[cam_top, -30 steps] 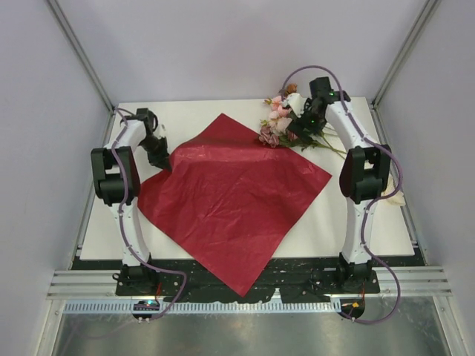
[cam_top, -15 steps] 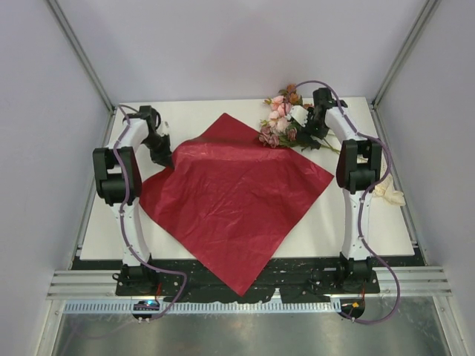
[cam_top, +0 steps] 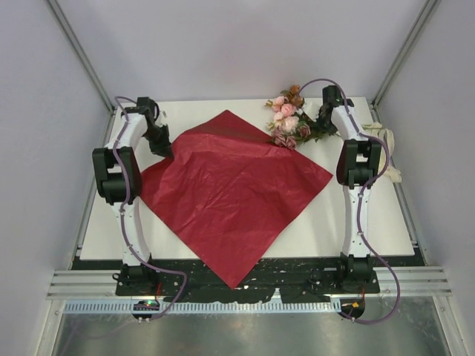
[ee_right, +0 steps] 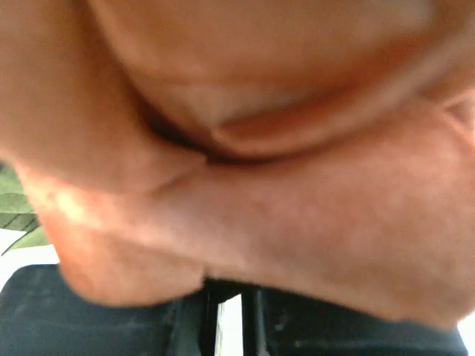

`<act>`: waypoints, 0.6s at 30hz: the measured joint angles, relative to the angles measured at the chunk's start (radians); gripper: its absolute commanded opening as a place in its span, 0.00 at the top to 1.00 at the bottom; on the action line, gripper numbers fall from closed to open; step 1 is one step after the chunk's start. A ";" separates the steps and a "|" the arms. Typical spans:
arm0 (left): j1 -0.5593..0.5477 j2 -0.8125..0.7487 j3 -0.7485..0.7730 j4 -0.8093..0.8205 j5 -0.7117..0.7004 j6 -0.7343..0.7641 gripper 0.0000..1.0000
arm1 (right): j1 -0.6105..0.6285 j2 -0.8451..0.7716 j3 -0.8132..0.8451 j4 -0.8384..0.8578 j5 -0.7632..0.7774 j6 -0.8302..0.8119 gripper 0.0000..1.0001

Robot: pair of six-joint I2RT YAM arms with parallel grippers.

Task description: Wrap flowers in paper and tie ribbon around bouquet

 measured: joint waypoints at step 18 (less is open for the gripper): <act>0.045 0.019 -0.018 -0.016 -0.163 -0.085 1.00 | -0.045 -0.013 0.003 -0.072 -0.013 0.209 0.94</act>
